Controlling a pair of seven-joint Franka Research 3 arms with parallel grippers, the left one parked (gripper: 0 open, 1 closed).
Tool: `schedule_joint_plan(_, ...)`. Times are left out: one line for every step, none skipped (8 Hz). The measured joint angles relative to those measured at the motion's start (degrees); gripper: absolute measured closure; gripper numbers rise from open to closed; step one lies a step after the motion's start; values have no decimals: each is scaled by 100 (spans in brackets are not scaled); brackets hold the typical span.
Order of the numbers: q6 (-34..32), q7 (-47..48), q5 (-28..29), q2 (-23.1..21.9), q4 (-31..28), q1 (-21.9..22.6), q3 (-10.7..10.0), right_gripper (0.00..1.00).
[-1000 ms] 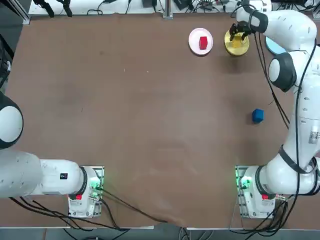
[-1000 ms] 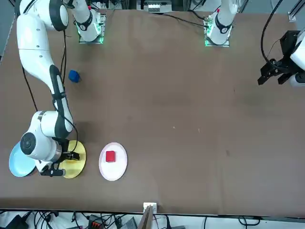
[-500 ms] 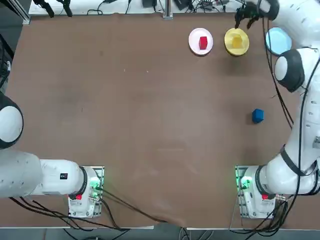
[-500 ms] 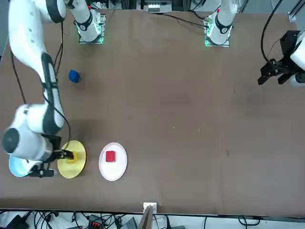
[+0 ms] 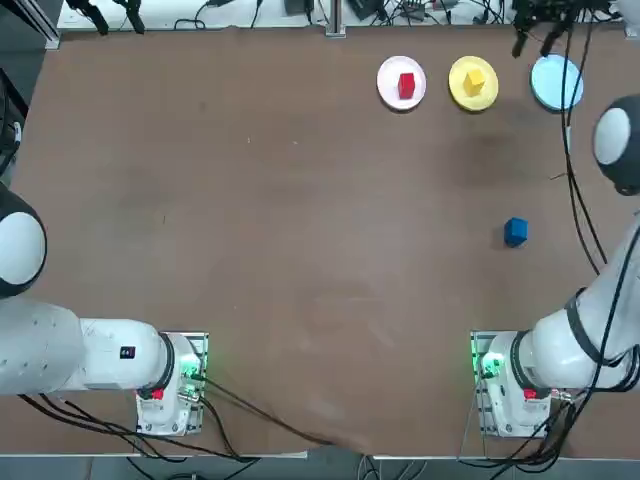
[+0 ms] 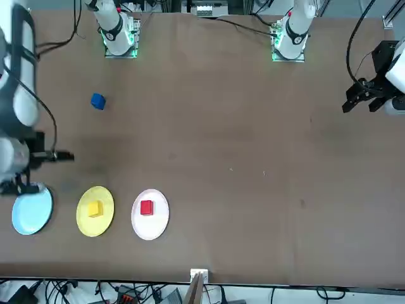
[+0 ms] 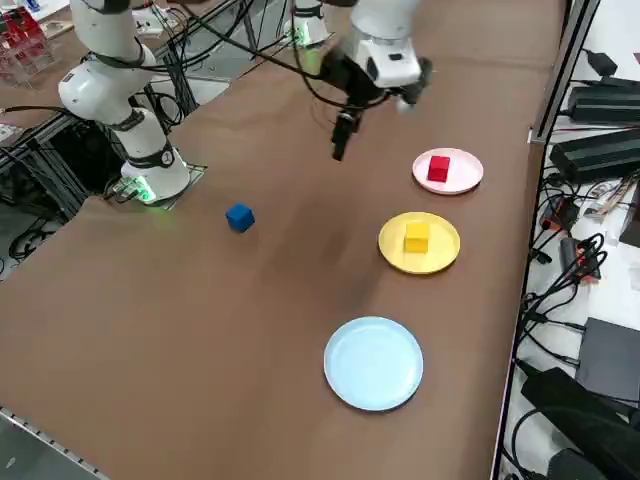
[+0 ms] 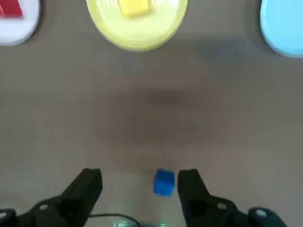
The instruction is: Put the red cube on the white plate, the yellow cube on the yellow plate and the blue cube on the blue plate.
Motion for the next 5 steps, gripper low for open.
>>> schedule_joint_plan(81, -80, 1, -533, -897, -52, 0, 3)
schedule_joint_plan(478, -143, 1, -1093, -1928, -59, 1, 3)
schedule_joint_plan(1124, -192, 0, -1649, -2997, -64, 2, 3)
schedule_joint_plan(1784, -333, -3, -2180, -4094, -101, 1, 5)
schedule_joint_plan(2350, -467, -20, -2621, -5144, -165, -5, 6)
